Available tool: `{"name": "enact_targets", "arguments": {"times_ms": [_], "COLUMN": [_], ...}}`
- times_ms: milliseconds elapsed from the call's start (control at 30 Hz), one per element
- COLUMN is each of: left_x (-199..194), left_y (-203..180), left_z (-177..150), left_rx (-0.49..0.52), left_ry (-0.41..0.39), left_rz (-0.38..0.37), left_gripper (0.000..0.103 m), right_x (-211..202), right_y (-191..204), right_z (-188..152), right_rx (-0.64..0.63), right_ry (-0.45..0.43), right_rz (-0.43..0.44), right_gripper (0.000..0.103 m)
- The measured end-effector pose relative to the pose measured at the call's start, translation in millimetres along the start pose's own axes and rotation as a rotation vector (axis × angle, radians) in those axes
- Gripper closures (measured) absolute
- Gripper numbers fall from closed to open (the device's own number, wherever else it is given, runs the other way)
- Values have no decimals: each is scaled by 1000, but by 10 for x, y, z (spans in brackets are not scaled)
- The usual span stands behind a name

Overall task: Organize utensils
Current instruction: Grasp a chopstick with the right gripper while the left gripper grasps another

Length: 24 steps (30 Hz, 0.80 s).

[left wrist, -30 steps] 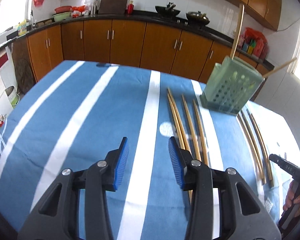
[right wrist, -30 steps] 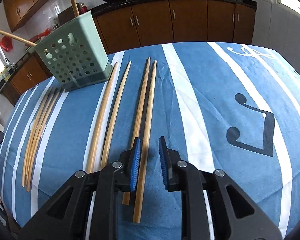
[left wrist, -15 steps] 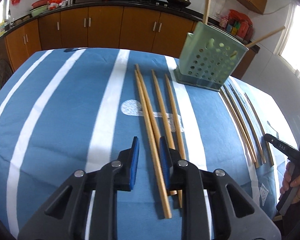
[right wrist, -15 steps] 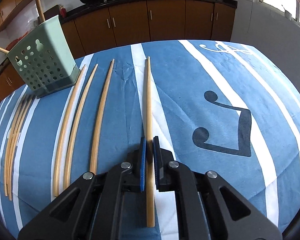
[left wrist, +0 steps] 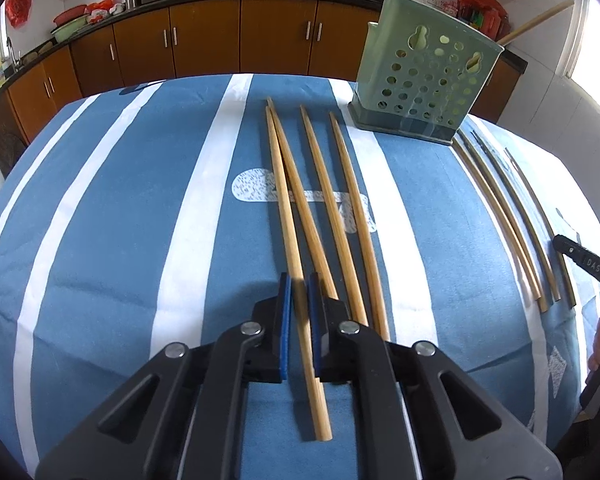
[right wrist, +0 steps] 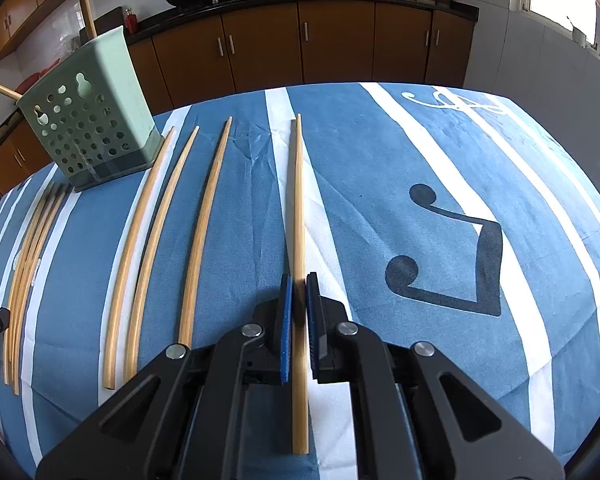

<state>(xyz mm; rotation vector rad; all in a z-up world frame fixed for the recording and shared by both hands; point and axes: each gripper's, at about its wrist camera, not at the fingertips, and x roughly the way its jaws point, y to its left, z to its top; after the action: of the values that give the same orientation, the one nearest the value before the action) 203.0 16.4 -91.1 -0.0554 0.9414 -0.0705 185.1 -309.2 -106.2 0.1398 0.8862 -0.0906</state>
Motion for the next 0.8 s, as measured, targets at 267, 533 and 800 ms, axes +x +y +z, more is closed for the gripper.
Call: {"name": "enact_targets", "arguments": {"times_ms": [267,533,800], "left_x": [193,204,166], "left_y": [398,542,538], "left_z": [283,307,249], "left_rx": [-72,-76,-66], "left_ry": [-25,-57,-56], "left_rz": [84,74,66], "left_gripper": [95,94,94], "right_x": [32,45,0], "right_y": [23,64,43], "right_z": [48,34,-6], "right_rx": [-14,-40,-31], "right_ry": [-2,-35,-26], "right_rz": [11,-1,12], "right_gripper": [95,95,95]}}
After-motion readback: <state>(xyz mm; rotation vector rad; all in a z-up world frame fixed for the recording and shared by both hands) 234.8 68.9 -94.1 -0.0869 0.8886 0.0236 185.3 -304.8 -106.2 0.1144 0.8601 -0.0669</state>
